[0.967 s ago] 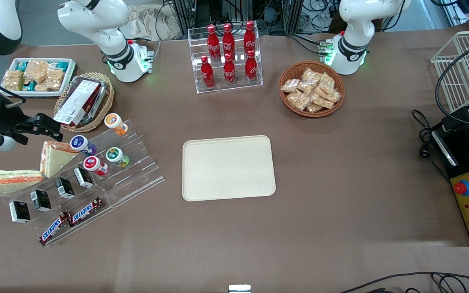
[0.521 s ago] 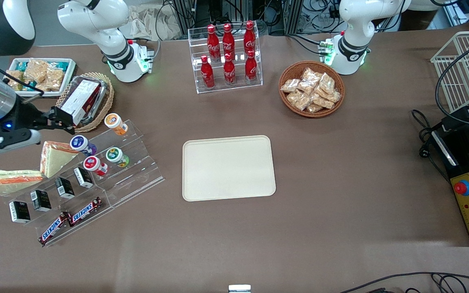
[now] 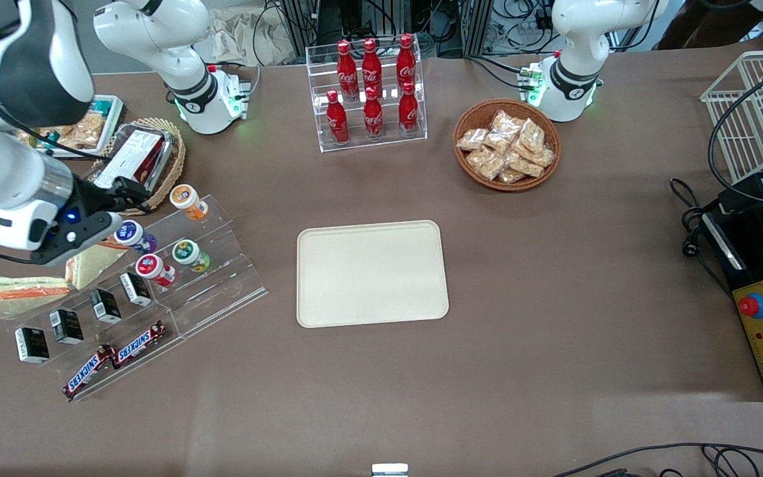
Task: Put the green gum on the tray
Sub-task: 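Move the right gripper over the green-labelled gum bottle in the rack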
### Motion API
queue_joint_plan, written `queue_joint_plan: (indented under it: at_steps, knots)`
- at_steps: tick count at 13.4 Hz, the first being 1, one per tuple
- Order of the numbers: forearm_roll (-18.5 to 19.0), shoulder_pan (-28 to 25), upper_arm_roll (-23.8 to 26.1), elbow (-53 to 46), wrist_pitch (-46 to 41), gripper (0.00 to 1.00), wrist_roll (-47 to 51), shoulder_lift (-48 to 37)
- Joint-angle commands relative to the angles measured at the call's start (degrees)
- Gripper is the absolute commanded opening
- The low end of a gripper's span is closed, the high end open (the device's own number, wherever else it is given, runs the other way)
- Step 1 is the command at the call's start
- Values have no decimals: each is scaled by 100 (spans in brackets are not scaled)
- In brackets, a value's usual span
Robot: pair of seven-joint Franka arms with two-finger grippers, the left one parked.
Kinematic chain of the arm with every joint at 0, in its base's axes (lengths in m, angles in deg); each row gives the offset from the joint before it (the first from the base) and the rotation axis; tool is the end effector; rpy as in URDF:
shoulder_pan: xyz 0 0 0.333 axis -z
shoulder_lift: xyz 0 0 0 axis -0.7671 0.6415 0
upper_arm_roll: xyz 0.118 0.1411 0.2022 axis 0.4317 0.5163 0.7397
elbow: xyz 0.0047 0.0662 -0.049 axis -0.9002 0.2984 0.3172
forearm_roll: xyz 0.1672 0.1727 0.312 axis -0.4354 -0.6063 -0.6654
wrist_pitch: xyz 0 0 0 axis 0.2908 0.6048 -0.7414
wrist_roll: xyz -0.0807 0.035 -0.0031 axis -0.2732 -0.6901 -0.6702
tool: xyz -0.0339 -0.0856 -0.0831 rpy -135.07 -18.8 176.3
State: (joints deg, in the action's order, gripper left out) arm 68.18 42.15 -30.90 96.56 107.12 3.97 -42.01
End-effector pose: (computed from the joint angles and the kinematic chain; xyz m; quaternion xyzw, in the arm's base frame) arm 0.5473 0.0561 0.4624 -0.9658 -0.2504 0.0544 0.0385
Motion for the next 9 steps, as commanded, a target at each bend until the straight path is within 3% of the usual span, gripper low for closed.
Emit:
queue_joint_plan:
  at_steps: [1,9]
  knots:
    - [-103,-110,32,1352,1028,100,-107,-626]
    - [-33,-392,67,2901,3122,100,-213,-557]
